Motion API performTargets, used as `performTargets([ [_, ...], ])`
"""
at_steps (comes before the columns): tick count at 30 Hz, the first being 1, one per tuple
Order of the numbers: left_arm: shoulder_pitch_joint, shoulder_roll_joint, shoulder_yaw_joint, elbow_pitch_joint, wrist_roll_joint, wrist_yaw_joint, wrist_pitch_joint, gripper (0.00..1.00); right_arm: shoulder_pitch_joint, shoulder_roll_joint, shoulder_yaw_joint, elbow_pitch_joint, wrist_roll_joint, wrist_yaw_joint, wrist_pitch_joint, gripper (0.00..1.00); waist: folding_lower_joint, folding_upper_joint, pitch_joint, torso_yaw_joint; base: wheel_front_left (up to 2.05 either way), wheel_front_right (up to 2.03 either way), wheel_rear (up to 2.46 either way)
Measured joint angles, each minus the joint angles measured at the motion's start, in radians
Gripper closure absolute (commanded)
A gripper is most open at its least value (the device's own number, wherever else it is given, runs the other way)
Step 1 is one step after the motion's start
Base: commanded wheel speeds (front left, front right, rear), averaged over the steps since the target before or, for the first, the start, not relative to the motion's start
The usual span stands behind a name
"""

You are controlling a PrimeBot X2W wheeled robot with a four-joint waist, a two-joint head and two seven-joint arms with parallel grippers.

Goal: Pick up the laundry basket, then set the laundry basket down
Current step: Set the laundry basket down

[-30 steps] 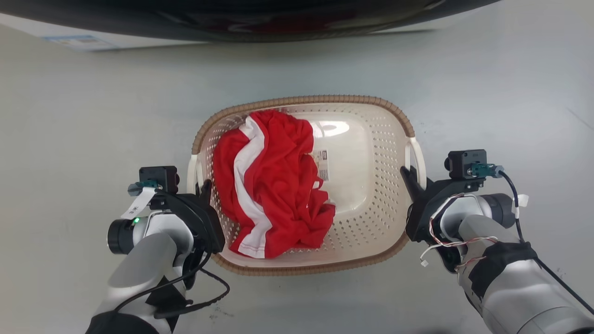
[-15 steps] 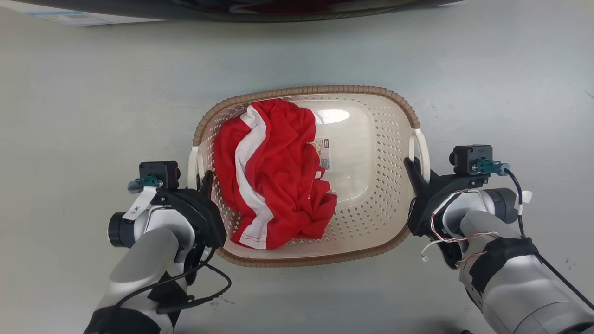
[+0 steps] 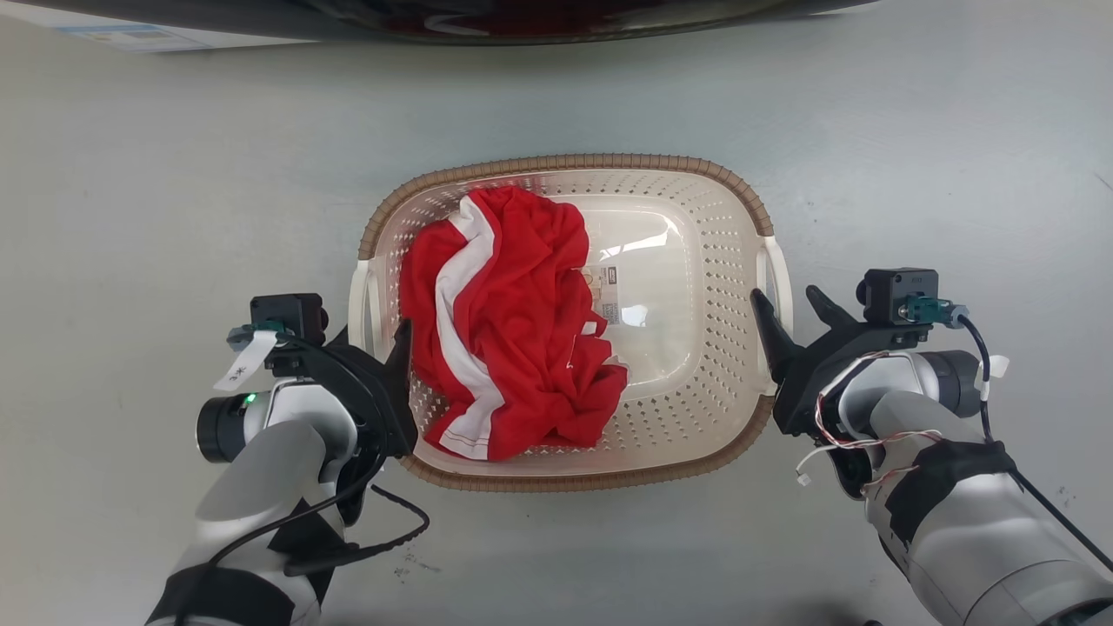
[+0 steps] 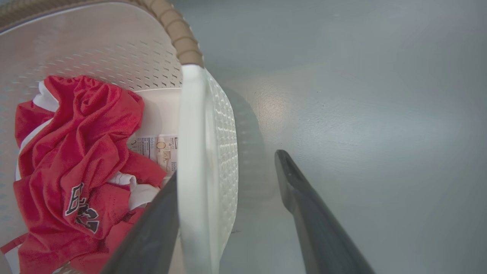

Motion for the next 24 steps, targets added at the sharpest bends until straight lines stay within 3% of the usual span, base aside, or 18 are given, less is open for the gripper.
performTargets([
  [10, -0.006, -0.001, -0.001, 0.012, -0.004, -0.007, -0.003, 0.0, -0.007, 0.0, 0.0, 0.003, 0.0, 0.0, -0.021, 0.0, 0.0, 0.0001, -0.025, -0.001, 0.0, 0.0, 0.0],
  [24, 0.032, 0.015, -0.008, 0.012, 0.0, -0.008, -0.105, 0.0, 0.042, -0.006, 0.001, -0.01, 0.0, 0.006, -0.056, 0.0, 0.0, 0.0, -0.131, -0.014, 0.0, 0.0, 0.0],
])
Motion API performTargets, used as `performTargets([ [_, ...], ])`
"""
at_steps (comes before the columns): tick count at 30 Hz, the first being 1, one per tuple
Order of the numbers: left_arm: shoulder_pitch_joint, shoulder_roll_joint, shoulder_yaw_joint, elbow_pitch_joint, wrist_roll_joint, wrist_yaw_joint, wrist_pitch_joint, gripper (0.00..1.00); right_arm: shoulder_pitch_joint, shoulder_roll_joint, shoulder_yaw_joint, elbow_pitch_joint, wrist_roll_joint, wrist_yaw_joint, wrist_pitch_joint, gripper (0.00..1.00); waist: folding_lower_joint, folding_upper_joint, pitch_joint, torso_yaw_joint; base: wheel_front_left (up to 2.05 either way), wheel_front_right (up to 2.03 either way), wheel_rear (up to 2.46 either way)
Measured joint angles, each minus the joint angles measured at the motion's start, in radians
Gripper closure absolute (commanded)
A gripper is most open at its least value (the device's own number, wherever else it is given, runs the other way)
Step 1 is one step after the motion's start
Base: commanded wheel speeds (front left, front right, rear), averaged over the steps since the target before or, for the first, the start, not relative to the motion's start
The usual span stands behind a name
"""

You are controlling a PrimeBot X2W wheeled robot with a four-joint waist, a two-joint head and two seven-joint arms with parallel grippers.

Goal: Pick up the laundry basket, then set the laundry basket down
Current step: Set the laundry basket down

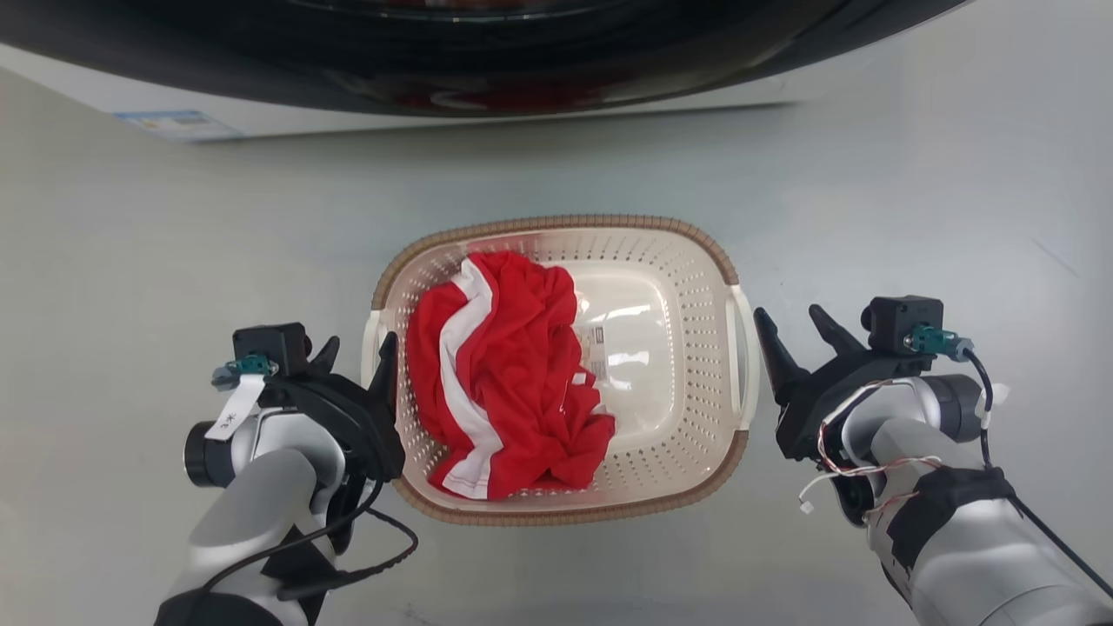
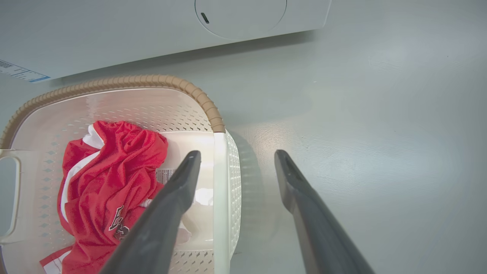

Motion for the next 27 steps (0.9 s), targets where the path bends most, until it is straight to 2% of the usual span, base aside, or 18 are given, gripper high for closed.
performTargets([
  [14, 0.101, 0.002, 0.003, -0.061, 0.01, 0.0, -0.03, 0.0, 0.117, -0.012, -0.045, -0.07, 0.007, 0.003, -0.008, 0.0, -0.0001, 0.0, -0.182, -0.008, 0.0, 0.0, 0.0],
  [22, 0.173, 0.035, 0.039, -0.157, 0.031, 0.012, -0.03, 0.0, 0.184, -0.026, -0.073, -0.143, 0.001, 0.003, -0.008, 0.0, -0.0002, -0.0001, -0.29, -0.008, 0.0, 0.0, 0.0],
  [27, 0.222, 0.042, 0.058, -0.238, 0.055, 0.031, -0.03, 0.0, 0.223, -0.044, -0.098, -0.195, -0.016, -0.017, -0.008, 0.0, -0.0001, 0.0, -0.354, -0.007, 0.0, 0.0, 0.0],
])
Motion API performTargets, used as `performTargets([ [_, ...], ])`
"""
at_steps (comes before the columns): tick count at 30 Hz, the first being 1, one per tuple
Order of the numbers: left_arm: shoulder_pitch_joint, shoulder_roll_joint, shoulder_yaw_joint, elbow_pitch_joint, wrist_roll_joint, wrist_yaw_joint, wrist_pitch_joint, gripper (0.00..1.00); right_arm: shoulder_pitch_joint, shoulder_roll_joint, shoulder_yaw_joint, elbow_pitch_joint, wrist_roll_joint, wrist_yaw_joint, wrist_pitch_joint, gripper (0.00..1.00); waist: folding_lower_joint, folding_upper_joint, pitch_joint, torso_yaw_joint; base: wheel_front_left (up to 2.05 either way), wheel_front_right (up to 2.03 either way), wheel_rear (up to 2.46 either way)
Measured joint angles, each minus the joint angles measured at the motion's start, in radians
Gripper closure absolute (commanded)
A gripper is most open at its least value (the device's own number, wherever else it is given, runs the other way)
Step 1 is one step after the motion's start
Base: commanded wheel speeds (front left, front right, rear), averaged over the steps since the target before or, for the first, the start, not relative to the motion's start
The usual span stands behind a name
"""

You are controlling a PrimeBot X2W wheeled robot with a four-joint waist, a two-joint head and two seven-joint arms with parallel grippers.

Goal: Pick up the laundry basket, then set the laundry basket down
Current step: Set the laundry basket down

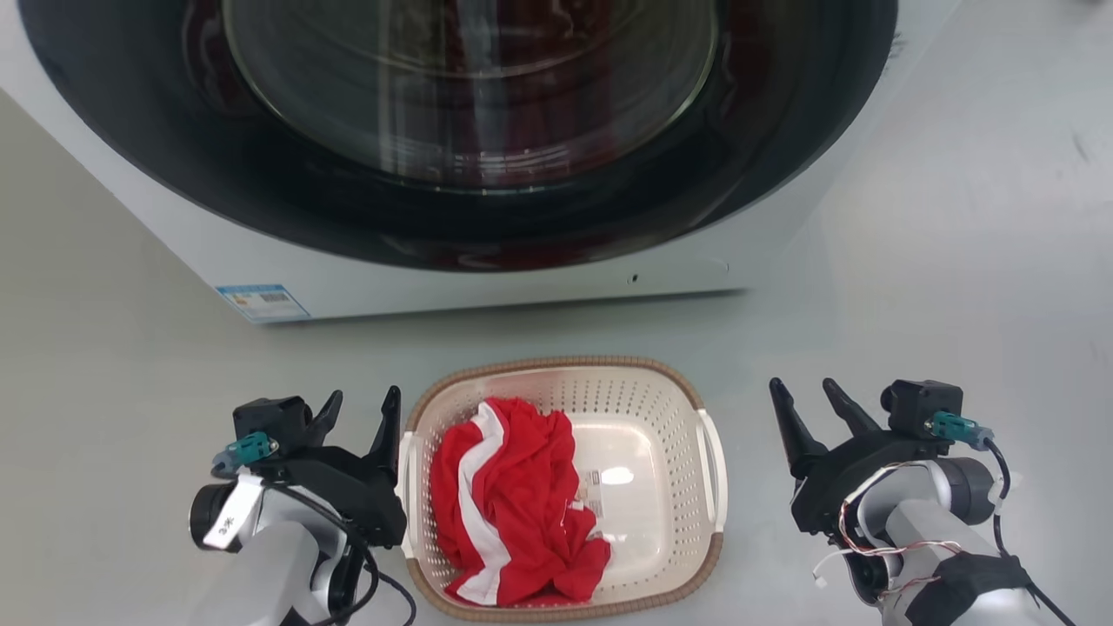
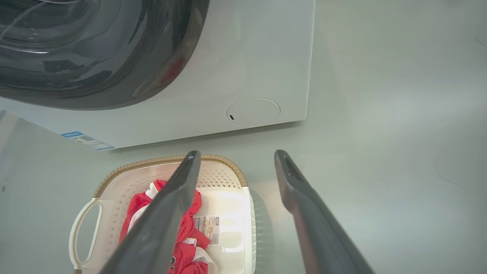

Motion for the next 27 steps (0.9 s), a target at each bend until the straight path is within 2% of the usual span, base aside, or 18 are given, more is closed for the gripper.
performTargets([
  [8, 0.082, 0.028, 0.027, -0.162, 0.057, 0.046, 0.0, 0.0, 0.067, -0.024, -0.048, -0.116, -0.031, -0.05, 0.0, 0.0, 0.0, 0.0, -0.092, 0.003, 0.0, 0.0, 0.0],
  [27, 0.344, 0.101, 0.08, -0.673, 0.208, 0.156, 0.0, 0.0, 0.273, -0.104, -0.147, -0.52, -0.171, -0.162, 0.0, 0.0, 0.0, 0.0, -0.239, 0.007, 0.0, 0.0, 0.0],
])
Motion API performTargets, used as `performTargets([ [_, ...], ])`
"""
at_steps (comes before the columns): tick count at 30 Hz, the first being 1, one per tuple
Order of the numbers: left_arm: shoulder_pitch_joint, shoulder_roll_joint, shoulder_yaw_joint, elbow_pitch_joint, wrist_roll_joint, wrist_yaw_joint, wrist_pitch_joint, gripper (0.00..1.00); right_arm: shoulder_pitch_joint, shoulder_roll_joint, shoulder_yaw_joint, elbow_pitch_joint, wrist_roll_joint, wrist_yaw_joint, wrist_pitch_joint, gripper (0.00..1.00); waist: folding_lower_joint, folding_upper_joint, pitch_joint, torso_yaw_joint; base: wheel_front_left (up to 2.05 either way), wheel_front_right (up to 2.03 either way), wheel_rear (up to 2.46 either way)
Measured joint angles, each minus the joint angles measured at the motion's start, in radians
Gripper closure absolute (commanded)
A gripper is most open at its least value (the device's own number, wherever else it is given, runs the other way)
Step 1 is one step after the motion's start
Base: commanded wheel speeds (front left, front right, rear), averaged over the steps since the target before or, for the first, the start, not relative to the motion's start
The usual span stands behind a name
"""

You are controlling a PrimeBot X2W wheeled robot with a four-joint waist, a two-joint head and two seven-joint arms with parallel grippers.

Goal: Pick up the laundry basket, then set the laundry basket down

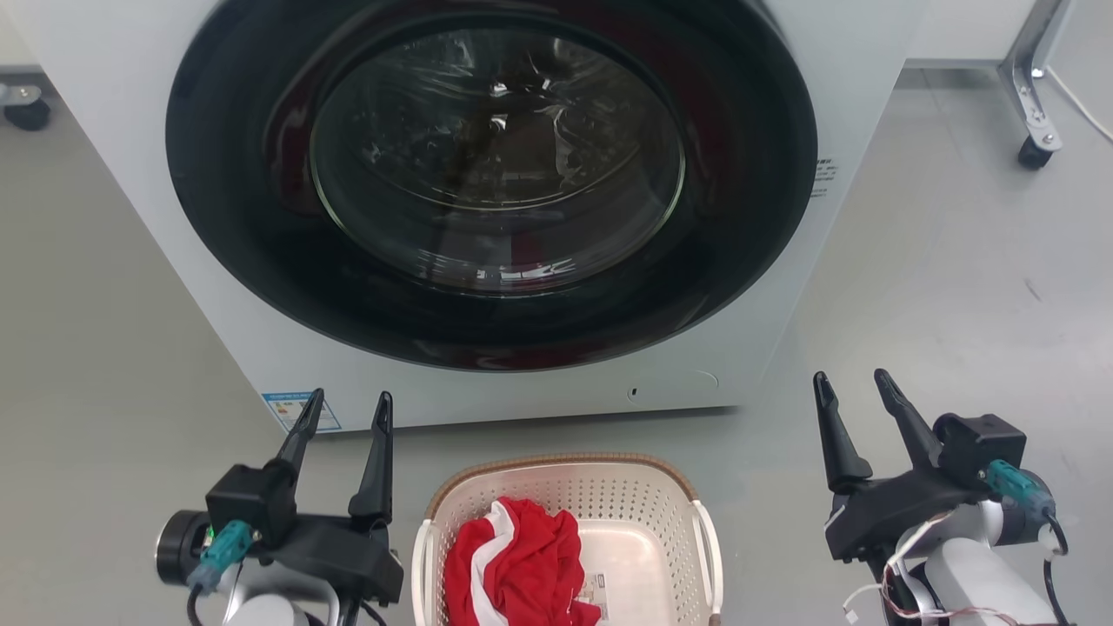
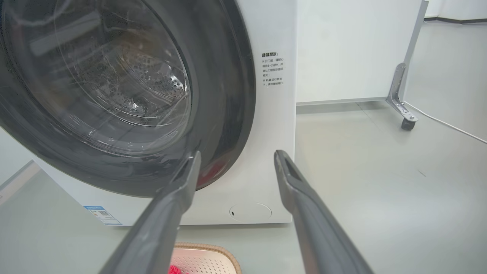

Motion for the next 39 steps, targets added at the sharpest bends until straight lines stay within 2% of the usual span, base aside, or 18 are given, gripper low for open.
performTargets([
  [9, 0.138, 0.015, 0.024, -0.168, 0.039, 0.026, 0.0, 0.0, 0.113, -0.016, -0.031, -0.2, -0.059, -0.031, 0.0, 0.0, 0.0, 0.0001, -0.033, -0.005, 0.0, 0.0, 0.0],
  [19, 0.221, 0.014, 0.05, -0.258, 0.053, 0.039, 0.0, 0.0, 0.228, -0.024, -0.075, -0.346, -0.105, -0.052, -0.003, 0.0, 0.0001, 0.0001, -0.048, -0.009, 0.0, 0.0, 0.0],
  [39, 0.296, 0.009, 0.081, -0.306, 0.06, 0.051, 0.029, 0.0, 0.322, -0.024, -0.133, -0.412, -0.142, -0.064, -0.004, 0.0, 0.0001, 0.0, -0.052, -0.009, 0.0, 0.0, 0.0],
])
